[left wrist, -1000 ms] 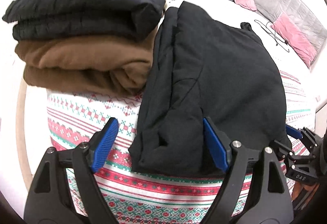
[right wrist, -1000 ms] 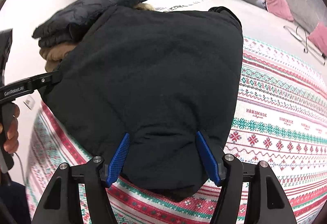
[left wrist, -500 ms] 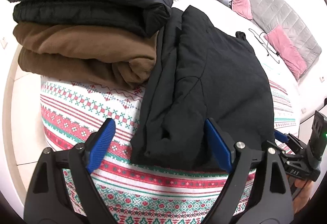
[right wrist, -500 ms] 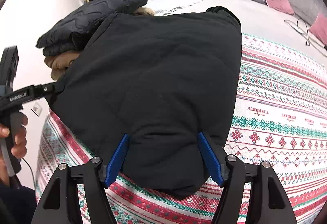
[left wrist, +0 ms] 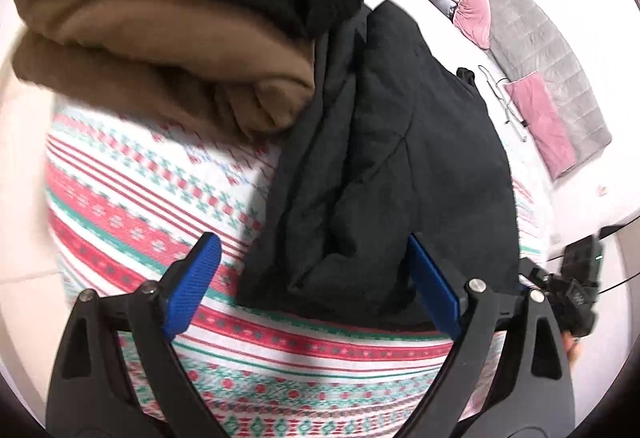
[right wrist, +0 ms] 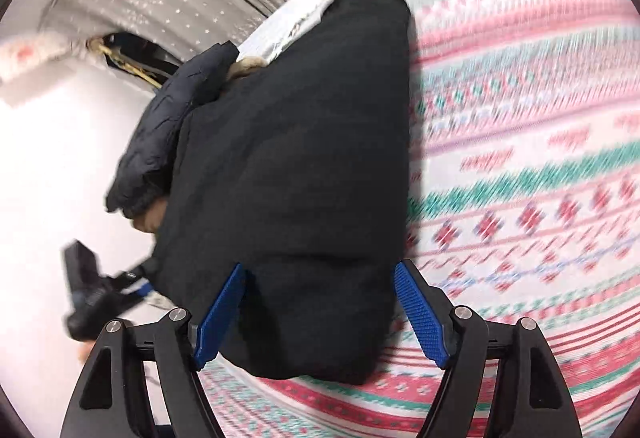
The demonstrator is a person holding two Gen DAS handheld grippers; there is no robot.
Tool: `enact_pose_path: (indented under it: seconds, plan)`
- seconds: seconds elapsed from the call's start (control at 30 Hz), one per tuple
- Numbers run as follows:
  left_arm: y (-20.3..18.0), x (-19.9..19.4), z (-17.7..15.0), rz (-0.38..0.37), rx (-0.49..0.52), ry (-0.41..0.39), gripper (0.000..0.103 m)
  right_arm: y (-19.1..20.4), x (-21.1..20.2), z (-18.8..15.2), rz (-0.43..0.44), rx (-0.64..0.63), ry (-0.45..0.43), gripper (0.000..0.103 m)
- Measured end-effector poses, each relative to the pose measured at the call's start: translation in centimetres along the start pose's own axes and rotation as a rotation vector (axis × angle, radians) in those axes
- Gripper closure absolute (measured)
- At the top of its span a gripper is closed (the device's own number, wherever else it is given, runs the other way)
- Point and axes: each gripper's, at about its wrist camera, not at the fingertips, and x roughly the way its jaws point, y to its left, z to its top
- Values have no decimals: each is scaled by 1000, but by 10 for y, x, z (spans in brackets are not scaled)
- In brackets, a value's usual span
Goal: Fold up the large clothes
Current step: 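Lift the folded black coat with both grippers and carry it away from the stack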
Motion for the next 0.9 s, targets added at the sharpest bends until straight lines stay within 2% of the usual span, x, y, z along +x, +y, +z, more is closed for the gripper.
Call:
enact_pose_path:
  seconds: [0.03, 0.13, 0.33, 0.63, 0.9]
  plan:
    - [3, 2, 0, -26, -24, 15, 10, -4, 2, 0, 11, 24, 1, 17]
    - [11, 5, -2, -70, -59, 32, 8, -20, 5, 2, 82, 118, 15, 15]
    - [21, 21, -6, -126, -127, 87, 2, -38, 13, -2, 162, 205, 35, 9]
    - [9, 28, -6, -120, -130, 75, 2, -35, 27, 0, 187, 232, 10, 1]
    - [-18, 33, -7, -74, -135, 22, 24, -14, 45, 4, 134, 179, -31, 2]
